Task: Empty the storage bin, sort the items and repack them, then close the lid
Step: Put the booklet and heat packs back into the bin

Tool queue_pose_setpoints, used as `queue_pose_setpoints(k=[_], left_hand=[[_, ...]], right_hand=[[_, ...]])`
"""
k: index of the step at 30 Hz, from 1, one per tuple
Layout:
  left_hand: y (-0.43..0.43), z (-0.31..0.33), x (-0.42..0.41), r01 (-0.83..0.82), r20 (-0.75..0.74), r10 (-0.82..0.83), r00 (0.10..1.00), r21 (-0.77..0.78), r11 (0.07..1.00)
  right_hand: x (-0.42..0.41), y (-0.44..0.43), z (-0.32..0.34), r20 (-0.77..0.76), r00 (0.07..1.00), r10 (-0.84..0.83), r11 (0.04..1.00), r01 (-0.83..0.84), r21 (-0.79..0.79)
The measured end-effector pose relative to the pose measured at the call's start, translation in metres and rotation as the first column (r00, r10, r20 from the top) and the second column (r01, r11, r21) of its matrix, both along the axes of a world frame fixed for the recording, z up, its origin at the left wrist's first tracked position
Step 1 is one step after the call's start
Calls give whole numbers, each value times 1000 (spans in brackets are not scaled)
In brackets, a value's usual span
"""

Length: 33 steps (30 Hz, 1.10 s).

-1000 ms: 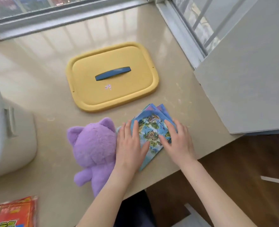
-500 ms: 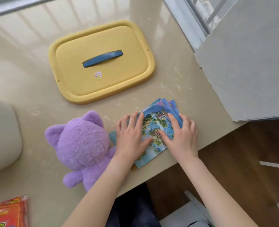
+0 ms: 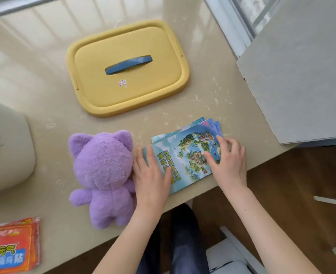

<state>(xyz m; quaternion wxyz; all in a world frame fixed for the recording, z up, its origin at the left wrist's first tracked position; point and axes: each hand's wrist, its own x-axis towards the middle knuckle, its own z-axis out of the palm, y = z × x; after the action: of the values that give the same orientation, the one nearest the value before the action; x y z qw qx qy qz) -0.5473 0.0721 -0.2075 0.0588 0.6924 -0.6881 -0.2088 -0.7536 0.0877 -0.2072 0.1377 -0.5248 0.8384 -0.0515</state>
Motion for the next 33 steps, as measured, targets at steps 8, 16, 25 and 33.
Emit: queue_pose_setpoints(k=[8, 16, 25, 33], left_hand=[[1, 1, -15, -212, -25, 214, 977, 46, 976], [-10, -5, -10, -160, -328, 148, 933, -10, 987], [-14, -2, -20, -192, -427, 202, 881, 68, 979], [17, 6, -16, 4, -299, -25, 954, -70, 998]], right_hand=[[-2, 2, 0, 23, 1000, -5, 999, 6, -40], [-13, 6, 2, 81, 995, 50, 997, -45, -59], [-15, -1, -7, 100, 975, 198, 979, -192, -69], [-26, -43, 4, 108, 862, 494, 865, -477, -155]])
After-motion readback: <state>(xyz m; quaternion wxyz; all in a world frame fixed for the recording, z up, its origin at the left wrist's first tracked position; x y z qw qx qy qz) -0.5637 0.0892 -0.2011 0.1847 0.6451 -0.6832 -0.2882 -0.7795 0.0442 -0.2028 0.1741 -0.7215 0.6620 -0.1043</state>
